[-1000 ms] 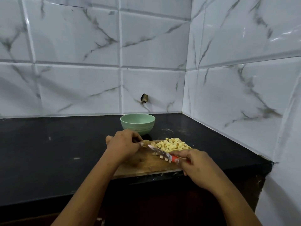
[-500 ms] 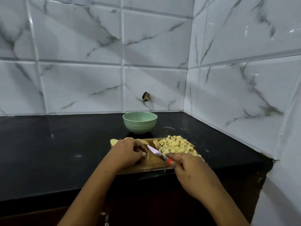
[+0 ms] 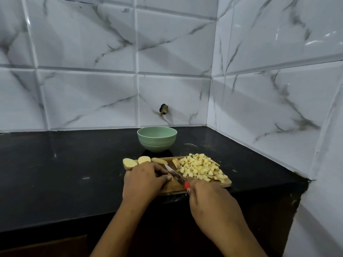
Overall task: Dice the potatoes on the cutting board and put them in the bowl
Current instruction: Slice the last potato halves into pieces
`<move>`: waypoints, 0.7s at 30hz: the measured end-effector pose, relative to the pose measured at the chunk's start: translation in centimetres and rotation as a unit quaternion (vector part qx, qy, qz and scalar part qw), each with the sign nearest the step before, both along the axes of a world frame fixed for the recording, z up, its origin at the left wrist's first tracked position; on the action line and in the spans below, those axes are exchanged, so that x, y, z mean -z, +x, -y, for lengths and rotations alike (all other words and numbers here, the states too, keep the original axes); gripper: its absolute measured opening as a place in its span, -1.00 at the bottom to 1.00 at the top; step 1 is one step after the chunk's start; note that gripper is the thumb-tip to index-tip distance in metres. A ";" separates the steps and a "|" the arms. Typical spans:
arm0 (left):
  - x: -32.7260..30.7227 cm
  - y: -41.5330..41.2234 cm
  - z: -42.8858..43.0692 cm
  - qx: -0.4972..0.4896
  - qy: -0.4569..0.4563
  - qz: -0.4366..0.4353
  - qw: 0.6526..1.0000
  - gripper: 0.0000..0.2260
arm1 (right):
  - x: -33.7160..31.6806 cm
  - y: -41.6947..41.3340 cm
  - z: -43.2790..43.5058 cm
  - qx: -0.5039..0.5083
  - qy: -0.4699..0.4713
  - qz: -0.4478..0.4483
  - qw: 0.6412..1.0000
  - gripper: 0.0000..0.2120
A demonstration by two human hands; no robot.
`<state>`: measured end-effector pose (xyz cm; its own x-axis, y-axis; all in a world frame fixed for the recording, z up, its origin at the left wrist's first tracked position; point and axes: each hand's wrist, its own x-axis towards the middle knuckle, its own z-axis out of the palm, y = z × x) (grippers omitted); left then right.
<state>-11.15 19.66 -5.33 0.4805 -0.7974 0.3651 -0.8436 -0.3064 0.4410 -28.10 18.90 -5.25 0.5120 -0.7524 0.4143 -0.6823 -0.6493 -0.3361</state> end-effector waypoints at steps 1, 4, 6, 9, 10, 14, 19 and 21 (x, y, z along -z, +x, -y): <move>0.1 -0.1 0.0 -0.006 -0.005 0.002 1.000 -0.81 | 0.0 0.1 -0.3 -0.003 -0.007 -0.002 1.000 -0.71; 0.2 -0.3 0.0 -0.015 -0.011 0.001 1.000 -0.81 | -0.2 0.3 -0.7 -0.002 -0.025 -0.011 1.000 -0.68; 0.3 -0.3 0.1 -0.017 -0.017 0.003 1.000 -0.80 | -0.3 0.4 -0.8 0.007 -0.034 -0.024 0.999 -0.66; 0.4 -0.2 0.2 -0.010 -0.018 0.006 1.000 -0.81 | -0.4 0.8 -1.1 0.016 -0.046 -0.067 0.997 -0.65; 0.4 -0.2 0.2 -0.007 -0.018 0.003 1.000 -0.82 | -0.4 1.0 -1.1 0.017 -0.048 -0.082 0.995 -0.65; 0.4 -0.1 0.2 0.002 -0.025 -0.003 1.000 -0.84 | -0.5 1.8 -0.5 0.015 -0.049 -0.124 0.991 -0.64; 0.5 -0.2 0.1 -0.011 -0.029 -0.002 1.000 -0.84 | -0.7 2.8 0.0 0.013 -0.046 -0.147 0.988 -0.60; 0.5 -0.6 -0.1 -0.020 -0.038 0.001 0.999 -0.84 | -0.7 2.5 -0.2 0.007 -0.045 -0.145 0.988 -0.59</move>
